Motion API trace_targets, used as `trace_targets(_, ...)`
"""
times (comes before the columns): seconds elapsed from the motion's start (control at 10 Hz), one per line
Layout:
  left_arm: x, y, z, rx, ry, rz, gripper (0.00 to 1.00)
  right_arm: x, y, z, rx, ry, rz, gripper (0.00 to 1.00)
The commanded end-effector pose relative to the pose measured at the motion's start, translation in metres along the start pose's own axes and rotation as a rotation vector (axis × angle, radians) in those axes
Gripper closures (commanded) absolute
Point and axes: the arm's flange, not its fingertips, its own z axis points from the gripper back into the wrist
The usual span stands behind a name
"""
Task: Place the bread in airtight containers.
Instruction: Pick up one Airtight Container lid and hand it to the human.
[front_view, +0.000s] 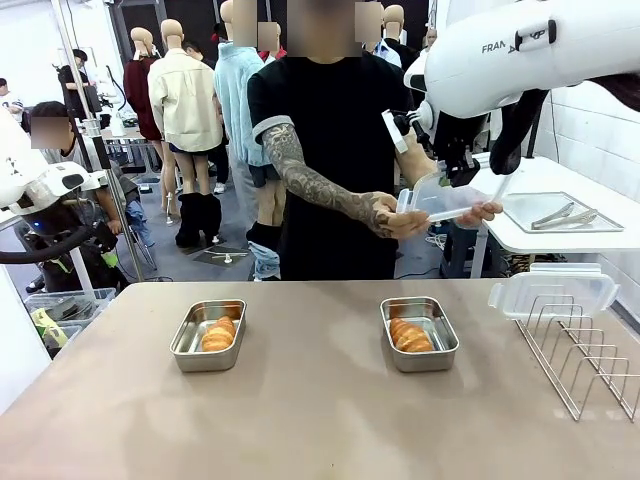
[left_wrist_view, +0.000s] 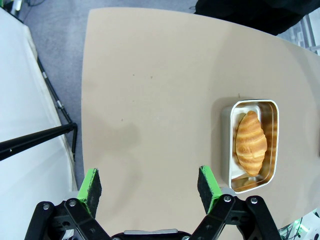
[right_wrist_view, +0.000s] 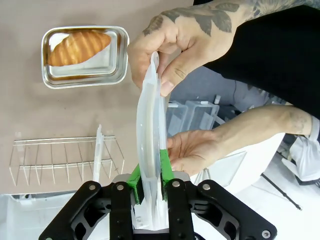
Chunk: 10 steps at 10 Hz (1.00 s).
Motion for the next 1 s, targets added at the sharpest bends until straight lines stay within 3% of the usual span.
trace_targets(0.0, -0.001, 0.001, 0.003, 0.010, 0.002, -0.006, 0.00, -0.009, 0.005, 0.012, 0.036, -0.034, 0.023, 0.59)
trace_targets(0.3, -0.001, 0.001, 0.003, 0.010, 0.002, -0.006, 0.00, -0.038, 0.030, 0.052, 0.060, -0.032, 0.004, 0.03)
trace_targets(0.6, -0.001, 0.001, 0.003, 0.010, 0.002, -0.006, 0.00, -0.102, 0.041, 0.073, 0.231, -0.023, -0.071, 0.00)
trace_targets(0.9, -0.001, 0.001, 0.003, 0.010, 0.002, -0.006, 0.00, -0.166, 0.027, 0.043, 0.409, -0.077, -0.093, 0.00)
